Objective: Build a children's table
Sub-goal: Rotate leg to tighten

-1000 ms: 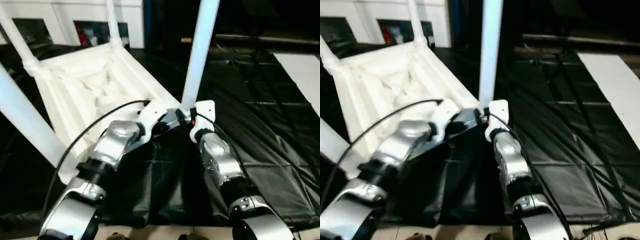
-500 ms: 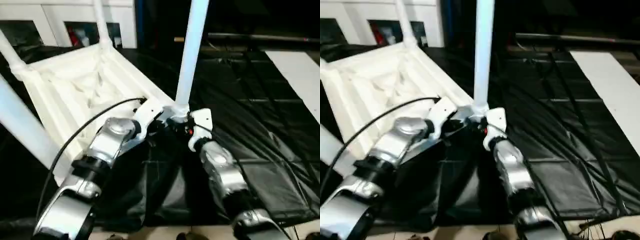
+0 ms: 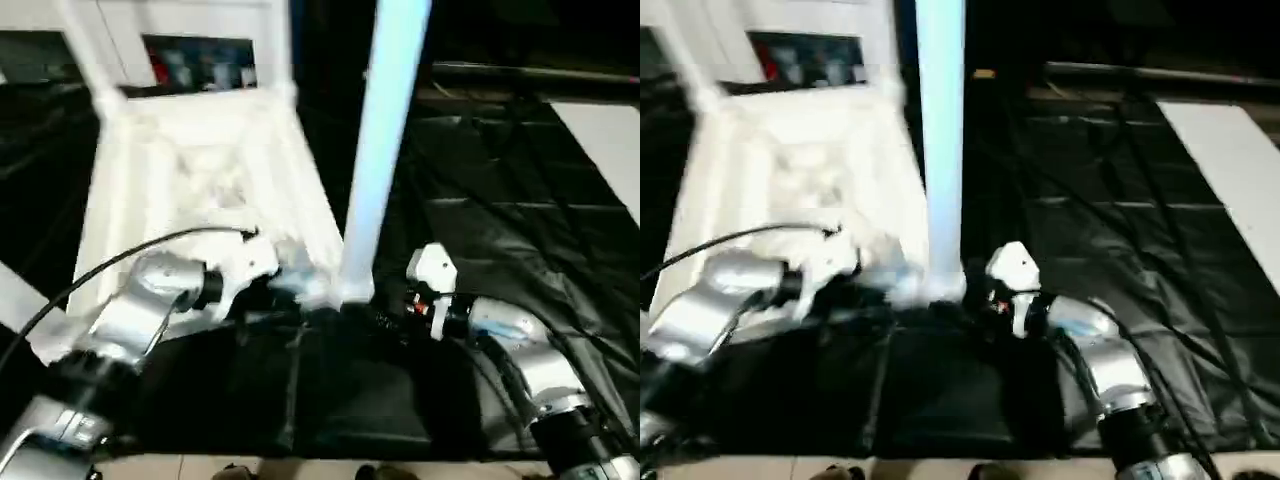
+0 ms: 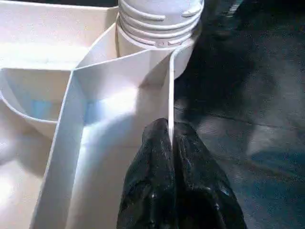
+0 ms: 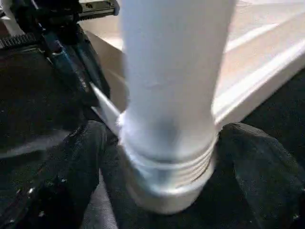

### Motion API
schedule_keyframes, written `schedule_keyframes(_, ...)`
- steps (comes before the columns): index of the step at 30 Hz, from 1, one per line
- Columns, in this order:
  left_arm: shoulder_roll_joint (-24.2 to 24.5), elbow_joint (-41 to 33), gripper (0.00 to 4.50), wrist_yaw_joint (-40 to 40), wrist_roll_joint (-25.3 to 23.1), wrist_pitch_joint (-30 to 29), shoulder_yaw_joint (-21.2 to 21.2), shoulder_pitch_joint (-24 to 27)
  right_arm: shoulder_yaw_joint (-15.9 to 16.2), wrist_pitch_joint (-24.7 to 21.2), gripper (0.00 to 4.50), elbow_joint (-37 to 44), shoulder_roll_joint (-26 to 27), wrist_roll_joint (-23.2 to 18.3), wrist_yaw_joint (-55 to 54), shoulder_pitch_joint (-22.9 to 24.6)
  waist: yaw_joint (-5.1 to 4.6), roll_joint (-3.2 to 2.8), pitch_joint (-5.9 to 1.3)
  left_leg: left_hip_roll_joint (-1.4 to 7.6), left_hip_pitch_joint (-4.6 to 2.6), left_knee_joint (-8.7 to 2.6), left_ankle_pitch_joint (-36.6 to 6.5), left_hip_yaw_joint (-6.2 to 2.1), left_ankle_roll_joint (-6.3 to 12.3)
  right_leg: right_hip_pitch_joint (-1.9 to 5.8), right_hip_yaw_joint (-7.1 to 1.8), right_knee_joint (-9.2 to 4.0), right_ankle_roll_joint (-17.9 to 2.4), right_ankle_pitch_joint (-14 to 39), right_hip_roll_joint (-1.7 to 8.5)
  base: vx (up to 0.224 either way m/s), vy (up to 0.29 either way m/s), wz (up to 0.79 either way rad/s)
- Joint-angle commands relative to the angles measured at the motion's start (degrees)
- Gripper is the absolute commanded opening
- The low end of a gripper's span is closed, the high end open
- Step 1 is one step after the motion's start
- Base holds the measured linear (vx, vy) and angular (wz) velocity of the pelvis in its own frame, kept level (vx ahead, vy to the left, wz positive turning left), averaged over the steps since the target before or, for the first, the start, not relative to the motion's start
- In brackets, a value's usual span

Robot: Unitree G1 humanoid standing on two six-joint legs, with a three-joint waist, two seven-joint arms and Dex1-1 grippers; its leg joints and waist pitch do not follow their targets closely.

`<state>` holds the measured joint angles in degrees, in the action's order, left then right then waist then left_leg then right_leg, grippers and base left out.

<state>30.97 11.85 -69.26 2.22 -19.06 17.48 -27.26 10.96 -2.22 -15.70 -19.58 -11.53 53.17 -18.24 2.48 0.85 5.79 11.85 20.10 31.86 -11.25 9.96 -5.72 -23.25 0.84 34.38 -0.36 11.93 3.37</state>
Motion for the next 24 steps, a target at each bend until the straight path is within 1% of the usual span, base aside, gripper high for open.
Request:
schedule_keyframes(1, 0.44, 0.15, 0.00, -2.45, -0.62, -1.53, 4.04, 2.29, 0.02, -0.76, 4.17, 1.15, -0.52, -0.65, 0.77, -1.01, -0.13, -0.44, -3.06, 0.95, -0.07, -3.10, -4.68, 0.46, 4.27, 2.98, -1.89, -2.75, -15.93, -3.72, 2.84, 0.000, 0.000, 0.00)
schedule_keyframes(3, 0.72, -0.38, 0.00, -2.65, -0.17, -1.56, 4.04, 2.67, 0.69, -1.05, 4.17, 1.53, -0.55, -1.22, 2.08, -1.17, -0.16, -0.36, -3.09, 0.84, -0.04, -2.94, -4.18, 0.54, 4.62, 3.05, -1.89, -2.67, -16.04, -5.07, 2.79, 0.000, 0.000, 0.00)
schedule_keyframes(4, 0.86, -0.75, 0.00, -2.99, 0.01, -1.62, 4.06, 2.90, 1.11, -1.03, 4.17, 1.58, -0.67, -1.09, 2.69, -1.22, -0.19, -0.17, -3.11, 0.76, 0.06, -2.91, -3.91, 0.54, 4.77, 3.17, -1.89, -2.62, -16.00, -5.49, 2.77, 0.000, 0.000, 0.00)
schedule_keyframes(5, 0.91, -0.90, 0.00, -3.13, 0.06, -1.65, 4.06, 2.99, 1.25, -1.00, 4.17, 1.60, -0.72, -1.02, 2.91, -1.23, -0.21, -0.26, -3.14, 0.77, 0.05, -2.90, -3.81, 0.48, 4.85, 3.18, -1.85, -2.55, -15.99, -5.55, 2.77, 0.000, 0.000, 0.00)
schedule_keyframes(6, 0.97, -1.21, 0.00, -3.39, 0.07, -1.66, 4.02, 3.22, 1.54, -0.91, 4.17, 1.23, -0.60, -0.76, 3.42, -1.45, -0.31, -0.05, -3.08, 0.77, 0.11, -2.90, -3.82, 0.50, 4.95, 3.19, -1.85, -2.56, -15.95, -5.55, 2.76, 0.000, 0.000, 0.00)
schedule_keyframes(9, 1.12, -1.95, 0.00, -3.49, 0.17, -2.06, 4.03, 3.55, 1.50, -1.18, 4.17, 0.02, 0.11, -0.96, 4.21, -2.26, -0.47, -0.03, -3.12, 0.71, 0.21, -2.79, -2.92, 0.46, 5.37, 3.25, -1.83, -2.35, -16.12, -6.45, 2.75, 0.000, 0.000, 0.00)
schedule_keyframes(10, 1.16, -2.00, 0.00, -3.44, 0.18, -2.13, 4.06, 3.58, 1.48, -1.25, 3.90, -0.27, 0.26, -1.06, 4.37, -2.48, -0.48, -0.06, -3.12, 0.75, 0.09, -2.77, -2.72, 0.48, 5.52, 3.18, -1.84, -2.38, -16.11, -6.44, 2.77, 0.000, 0.000, 0.00)
schedule_keyframes(12, 1.25, -2.06, 0.00, -3.36, 0.29, -2.18, 4.11, 3.68, 1.42, -1.13, 3.83, -0.79, 0.52, -1.14, 4.58, -2.84, -0.46, -0.08, -3.10, 0.74, 0.04, -2.75, -2.72, 0.52, 5.68, 3.15, -1.84, -2.38, -16.18, -6.22, 2.75, 0.000, 0.000, 0.00)
schedule_keyframes(13, 1.27, -2.07, 0.00, -3.24, 0.29, -2.22, 4.13, 3.74, 1.31, -1.19, 3.66, -1.02, 0.63, -1.30, 4.69, -2.97, -0.43, -0.07, -3.11, 0.77, -0.01, -2.74, -2.67, 0.52, 5.71, 3.15, -1.84, -2.38, -16.26, -6.21, 2.76, 0.000, 0.000, 0.00)
schedule_keyframes(14, 1.31, -2.15, 0.00, -3.19, 0.32, -2.25, 4.14, 3.84, 1.24, -1.15, 3.66, -1.16, 0.70, -1.37, 4.76, -3.05, -0.42, -0.13, -3.11, 0.79, -0.03, -2.74, -2.56, 0.49, 5.70, 3.13, -1.82, -2.34, -16.32, -6.30, 2.74, 0.000, 0.000, 0.00)
schedule_keyframes(16, 1.38, -2.24, 0.00, -3.15, 0.37, -2.34, 4.16, 4.00, 1.23, -1.38, 3.43, -1.41, 0.69, -1.52, 5.17, -3.17, -0.45, -0.07, -3.12, 0.72, 0.03, -2.69, -2.21, 0.51, 5.81, 3.22, -1.83, -2.28, -16.50, -6.96, 2.73, 0.000, 0.000, 0.00)
schedule_keyframes(17, 1.42, -2.31, 0.00, -3.15, 0.37, -2.35, 4.18, 4.08, 1.38, -1.13, 3.38, -1.52, 0.55, -1.27, 5.31, -3.17, -0.46, -0.05, -3.13, 0.73, 0.04, -2.68, -2.11, 0.49, 5.85, 3.25, -1.82, -2.26, -16.48, -7.06, 2.73, 0.000, 0.000, 0.00)
schedule_keyframes(18, 1.47, -2.37, 0.00, -3.18, 0.40, -2.42, 4.17, 4.13, 1.45, -0.96, 3.21, -1.65, 0.46, -1.06, 5.64, -3.16, -0.49, -0.04, -3.12, 0.69, 0.04, -2.65, -2.10, 0.50, 5.92, 3.24, -1.81, -2.27, -16.41, -7.00, 2.70, 0.000, 0.000, 0.00)
schedule_keyframes(19, 1.53, -2.35, 0.00, -3.21, 0.39, -2.44, 4.16, 4.14, 1.49, -0.94, 3.21, -1.70, 0.39, -0.96, 5.91, -3.12, -0.49, -0.06, -3.11, 0.68, 0.04, -2.64, -2.21, 0.51, 5.95, 3.24, -1.81, -2.30, -16.40, -6.74, 2.72, 0.000, 0.000, 0.00)
schedule_keyframes(20, 1.58, -2.35, 0.00, -3.19, 0.39, -2.46, 4.14, 4.15, 1.50, -0.81, 3.08, -1.72, 0.31, -0.78, 6.14, -3.07, -0.49, -0.06, -3.11, 0.70, 0.04, -2.66, -2.16, 0.49, 5.95, 3.25, -1.80, -2.28, -16.38, -6.69, 2.72, 0.000, 0.000, 0.00)
schedule_keyframes(21, 1.58, -2.35, 0.00, -3.19, 0.39, -2.46, 4.14, 4.15, 1.50, -0.81, 2.99, -1.72, 0.31, -0.78, 6.14, -3.07, -0.54, 0.14, -3.11, 0.67, 0.08, -2.63, -1.97, 0.51, 6.03, 3.29, -1.80, -2.25, -16.34, -6.83, 2.67, 0.000, 0.000, 0.00)
schedule_keyframes(22, 1.70, -2.30, 0.00, -3.19, 0.43, -2.49, 4.09, 4.15, 1.62, -0.80, 2.93, -1.76, 0.05, -0.61, 6.79, -3.02, -0.50, 0.08, -3.10, 0.67, 0.05, -2.62, -1.80, 0.50, 6.12, 3.26, -1.82, -2.24, -16.35, -6.82, 2.72, 0.000, 0.000, 0.00)
schedule_keyframes(23, 1.76, -2.31, 0.00, -3.20, 0.46, -2.54, 4.08, 4.16, 1.75, -0.56, 2.80, -1.84, -0.17, -0.37, 7.09, -3.04, -0.52, 0.18, -3.08, 0.68, 0.03, -2.58, -1.81, 0.53, 6.30, 3.22, -1.81, -2.23, -16.38, -6.86, 2.67, 0.000, 0.000, 0.00)
schedule_keyframes(24, 1.84, -2.36, 0.00, -3.18, 0.51, -2.62, 4.08, 4.18, 2.01, -0.27, 2.80, -2.08, -0.47, -0.12, 7.56, -3.14, -0.47, 0.09, -3.08, 0.70, 0.01, -2.59, -1.92, 0.51, 6.36, 3.21, -1.80, -2.23, -16.41, -6.51, 2.72, 0.000, 0.000, 0.00)
